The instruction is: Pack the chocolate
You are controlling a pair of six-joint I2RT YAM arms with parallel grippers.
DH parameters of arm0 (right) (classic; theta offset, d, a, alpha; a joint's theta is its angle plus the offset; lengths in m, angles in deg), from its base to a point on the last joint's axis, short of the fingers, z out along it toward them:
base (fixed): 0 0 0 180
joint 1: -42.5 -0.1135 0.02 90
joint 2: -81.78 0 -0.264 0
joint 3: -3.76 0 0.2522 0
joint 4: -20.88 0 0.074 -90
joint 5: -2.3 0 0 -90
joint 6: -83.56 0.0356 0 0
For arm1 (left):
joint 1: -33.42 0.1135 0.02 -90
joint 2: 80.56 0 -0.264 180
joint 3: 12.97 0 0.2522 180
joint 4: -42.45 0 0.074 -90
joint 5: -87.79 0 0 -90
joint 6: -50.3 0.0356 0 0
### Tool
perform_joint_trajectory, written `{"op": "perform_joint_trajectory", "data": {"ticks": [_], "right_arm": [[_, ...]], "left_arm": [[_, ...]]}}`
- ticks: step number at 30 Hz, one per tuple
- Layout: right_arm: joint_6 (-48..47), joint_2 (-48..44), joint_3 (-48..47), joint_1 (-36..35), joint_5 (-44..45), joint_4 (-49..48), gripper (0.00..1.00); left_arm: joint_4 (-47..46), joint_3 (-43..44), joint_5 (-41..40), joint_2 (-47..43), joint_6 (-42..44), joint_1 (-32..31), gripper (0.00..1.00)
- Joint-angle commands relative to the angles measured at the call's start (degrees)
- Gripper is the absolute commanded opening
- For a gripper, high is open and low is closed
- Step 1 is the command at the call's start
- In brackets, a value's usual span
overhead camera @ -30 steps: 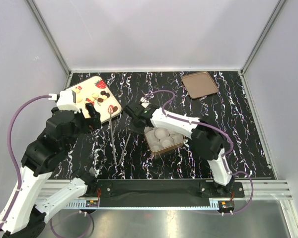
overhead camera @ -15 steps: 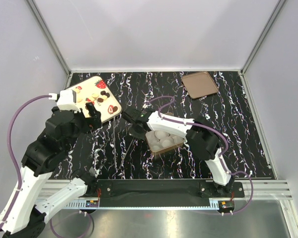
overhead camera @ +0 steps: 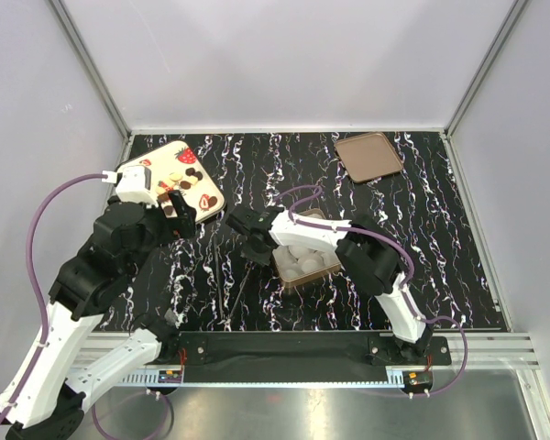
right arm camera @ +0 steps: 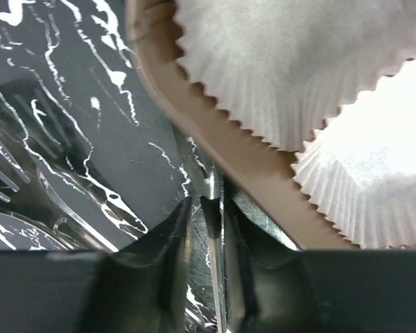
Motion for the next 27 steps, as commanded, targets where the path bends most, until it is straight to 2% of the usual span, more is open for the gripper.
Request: {"op": "perform_joint_trajectory", "data": {"ticks": [1,9,11,13,17,18,19,21,24,27], "right_arm": [[-0.26,-0.94,-1.78,-0.58,0.98,-0.62,0.33],[-6.32,-7.43,-4.51,-0.58,1.86,-1.31,0.55],[-8.25,-9.8,-4.86,-0.58,1.51,-1.32,0.65],[-9.93,-11.3,-5.48,-0.4,1.25,-0.97,0.7],[-13.09,-17.53,-3.99,-0.14,5.1,-0.53,0.85],[-13.45,-18.77,-2.5,-0.05,6.16,-0.44,0.92],[-14.49,-19.91,-1.62,0.65,7.47,-0.35,0.95],[-15.73,-23.6,1.11,1.79,7.66,-0.26,1.0],[-18.89,-29.4,4.18,4.16,9.85,1.92,1.0],[-23.11,-36.51,7.17,4.61,16.17,3.43,1.0]], "left_arm": [[-3.29,-0.38,0.83,-0.36,-0.19,0.22,0.99],[-1.62,-0.11,0.57,0.16,-0.81,0.22,0.99],[-0.91,0.41,1.35,0.51,-0.81,0.22,0.99],[-0.04,0.85,2.5,1.48,-0.72,0.21,0.99],[2.78,1.47,5.04,3.59,-1.95,0.13,0.99],[3.3,1.21,5.84,4.29,-2.21,0.21,0.99],[3.83,0.86,7.32,4.73,-2.3,0.13,0.99],[4.71,0.59,9.35,6.65,-2.92,0.22,0.99],[6.38,-0.72,13.83,8.94,-4.94,0.04,0.99],[2.98,-5.99,18.75,8.43,-7.83,-1.45,0.99]]}}
